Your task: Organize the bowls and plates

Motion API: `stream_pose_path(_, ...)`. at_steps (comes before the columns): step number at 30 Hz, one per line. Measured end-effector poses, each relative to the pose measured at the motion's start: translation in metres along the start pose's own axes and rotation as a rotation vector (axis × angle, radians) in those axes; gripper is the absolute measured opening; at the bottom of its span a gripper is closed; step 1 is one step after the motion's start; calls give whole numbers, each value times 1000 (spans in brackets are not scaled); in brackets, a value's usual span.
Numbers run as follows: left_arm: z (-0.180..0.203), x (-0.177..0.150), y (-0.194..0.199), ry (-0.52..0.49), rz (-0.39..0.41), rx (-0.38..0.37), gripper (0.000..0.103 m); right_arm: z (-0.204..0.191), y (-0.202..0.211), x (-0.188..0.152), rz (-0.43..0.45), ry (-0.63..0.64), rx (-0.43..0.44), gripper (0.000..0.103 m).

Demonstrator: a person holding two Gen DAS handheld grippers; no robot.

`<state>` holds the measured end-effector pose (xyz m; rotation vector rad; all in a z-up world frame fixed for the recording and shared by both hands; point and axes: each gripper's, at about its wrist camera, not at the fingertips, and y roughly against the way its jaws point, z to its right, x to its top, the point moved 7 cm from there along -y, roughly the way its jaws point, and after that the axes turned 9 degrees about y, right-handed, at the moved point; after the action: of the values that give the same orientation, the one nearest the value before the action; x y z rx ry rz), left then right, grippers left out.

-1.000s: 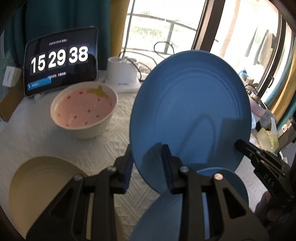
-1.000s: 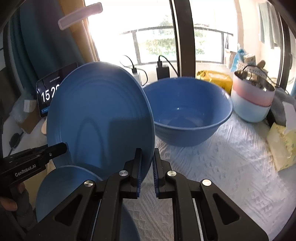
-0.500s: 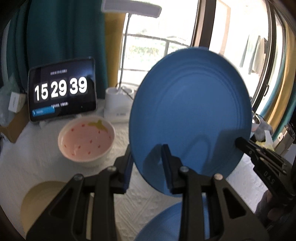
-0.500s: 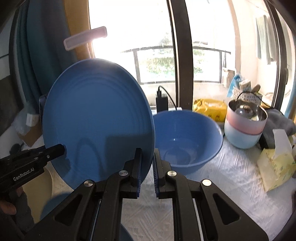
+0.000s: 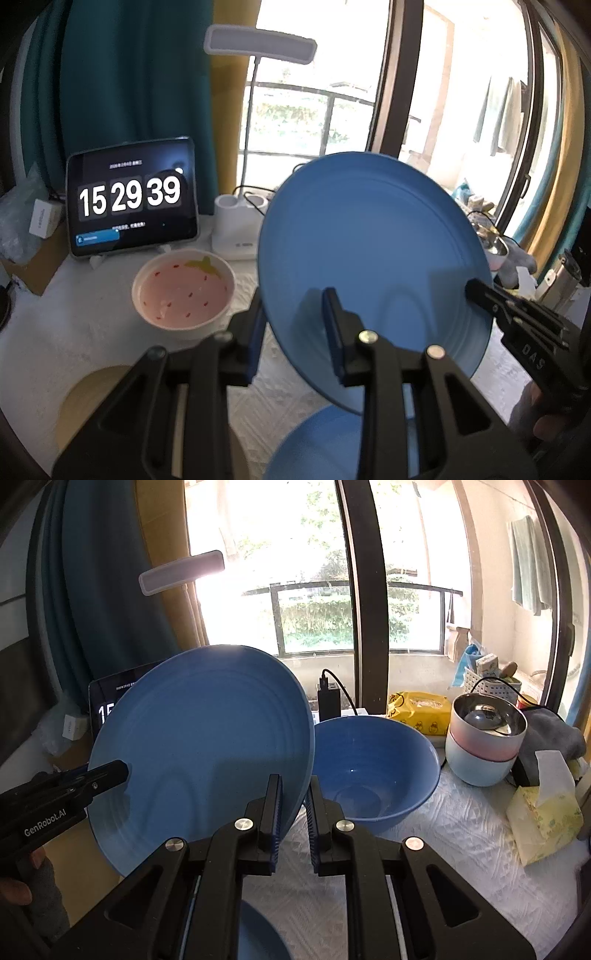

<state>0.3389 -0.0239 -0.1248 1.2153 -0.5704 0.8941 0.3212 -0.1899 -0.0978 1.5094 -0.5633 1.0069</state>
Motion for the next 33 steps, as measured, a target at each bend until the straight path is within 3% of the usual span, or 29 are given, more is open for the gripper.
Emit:
stream_pose_path(16,-2,-22,49,-4,22,-20,31,-16,44,-14,-10,-8,-8,15)
stream_pose_path(33,-10,-64,81,8,-20,-29,31,-32,80,-48,-44,-8,-20,15)
